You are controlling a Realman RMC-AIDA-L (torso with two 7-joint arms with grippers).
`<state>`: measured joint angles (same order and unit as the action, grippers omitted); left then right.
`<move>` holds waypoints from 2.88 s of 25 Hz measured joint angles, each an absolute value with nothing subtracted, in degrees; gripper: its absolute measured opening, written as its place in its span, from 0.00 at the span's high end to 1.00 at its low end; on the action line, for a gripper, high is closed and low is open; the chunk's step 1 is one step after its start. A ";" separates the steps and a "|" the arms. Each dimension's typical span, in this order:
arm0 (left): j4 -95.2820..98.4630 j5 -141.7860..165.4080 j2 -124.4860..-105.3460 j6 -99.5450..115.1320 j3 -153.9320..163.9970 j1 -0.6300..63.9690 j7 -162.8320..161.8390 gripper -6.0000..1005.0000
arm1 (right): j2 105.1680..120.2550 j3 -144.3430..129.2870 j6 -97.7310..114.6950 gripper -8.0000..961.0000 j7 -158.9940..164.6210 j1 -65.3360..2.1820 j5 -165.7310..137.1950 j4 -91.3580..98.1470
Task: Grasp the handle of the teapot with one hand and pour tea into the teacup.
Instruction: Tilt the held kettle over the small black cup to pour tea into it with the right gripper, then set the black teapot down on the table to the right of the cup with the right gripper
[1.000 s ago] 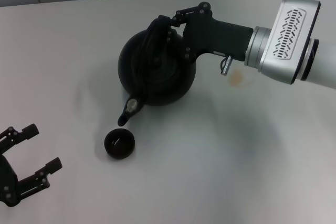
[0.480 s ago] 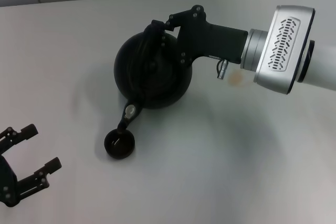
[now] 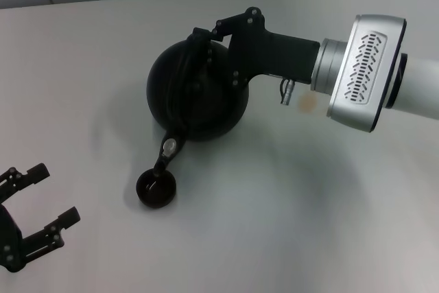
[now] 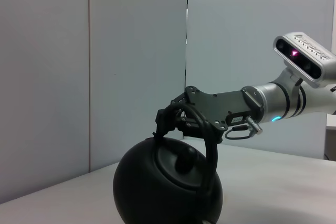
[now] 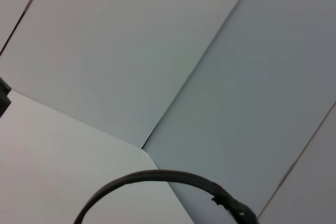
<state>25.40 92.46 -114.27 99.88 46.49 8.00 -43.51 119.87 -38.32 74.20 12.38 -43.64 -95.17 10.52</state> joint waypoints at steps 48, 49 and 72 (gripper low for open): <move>25.48 92.38 -114.76 100.61 45.69 8.00 -43.43 0.19 | 119.50 -38.86 70.78 0.91 37.22 -40.22 -95.16 14.82; 25.48 92.38 -114.76 100.61 45.69 8.00 -43.43 0.19 | 119.53 -38.85 70.00 0.91 37.59 -40.22 -95.11 14.57; 25.40 92.78 -114.95 101.03 45.70 8.33 -43.00 0.19 | 119.71 -39.46 66.09 0.91 38.88 -40.28 -92.86 10.85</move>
<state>25.40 92.78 -114.95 101.03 45.70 8.33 -43.00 119.71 -39.46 66.09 38.88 -40.28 -92.86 10.85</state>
